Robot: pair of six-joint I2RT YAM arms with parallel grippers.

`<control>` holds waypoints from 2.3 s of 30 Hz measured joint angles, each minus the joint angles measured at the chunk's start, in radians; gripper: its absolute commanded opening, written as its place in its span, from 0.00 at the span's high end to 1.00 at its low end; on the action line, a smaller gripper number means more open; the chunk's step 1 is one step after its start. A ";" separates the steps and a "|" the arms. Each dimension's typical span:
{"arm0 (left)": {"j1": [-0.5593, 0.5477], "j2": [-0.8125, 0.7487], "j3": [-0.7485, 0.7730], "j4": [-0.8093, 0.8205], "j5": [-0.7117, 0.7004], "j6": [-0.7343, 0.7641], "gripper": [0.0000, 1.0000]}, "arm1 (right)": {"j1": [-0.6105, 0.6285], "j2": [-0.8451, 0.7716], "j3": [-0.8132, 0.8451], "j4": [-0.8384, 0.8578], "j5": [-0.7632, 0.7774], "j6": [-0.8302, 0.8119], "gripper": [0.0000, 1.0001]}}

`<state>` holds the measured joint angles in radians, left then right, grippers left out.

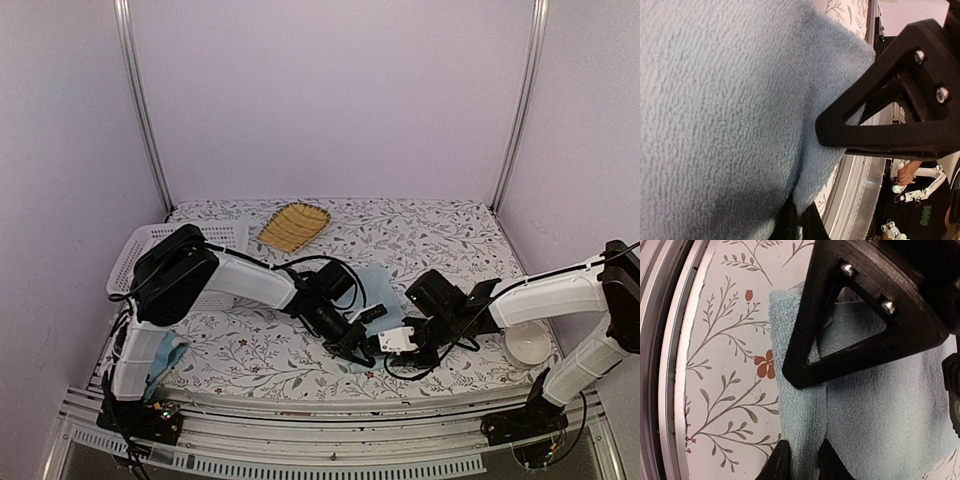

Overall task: Roll the towels
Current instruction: Roll the towel at the center of the board.

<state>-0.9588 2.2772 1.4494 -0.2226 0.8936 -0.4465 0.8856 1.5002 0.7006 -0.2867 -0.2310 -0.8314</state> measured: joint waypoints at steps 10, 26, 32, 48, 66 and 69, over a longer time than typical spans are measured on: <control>0.002 -0.089 -0.122 0.078 -0.092 0.026 0.72 | -0.019 0.077 0.082 -0.098 -0.119 0.005 0.98; -0.150 -0.577 -0.686 0.497 -0.737 0.157 0.66 | -0.272 0.572 0.563 -0.609 -0.586 0.014 0.98; -0.315 -0.565 -0.611 0.467 -0.958 0.410 0.77 | -0.291 0.645 0.607 -0.700 -0.668 0.003 0.98; -0.356 -0.268 -0.340 0.300 -1.121 0.786 0.64 | -0.304 0.682 0.614 -0.728 -0.726 0.004 0.97; -0.348 -0.233 -0.315 0.329 -1.178 0.856 0.69 | -0.306 0.682 0.614 -0.729 -0.734 0.003 0.97; -0.348 -0.220 -0.293 0.310 -1.188 0.866 0.78 | -0.312 0.685 0.614 -0.735 -0.741 0.002 0.97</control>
<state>-1.3067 2.0575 1.1568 0.0872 -0.2943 0.4191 0.5735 2.1853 1.3148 -1.0218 -0.9718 -0.8299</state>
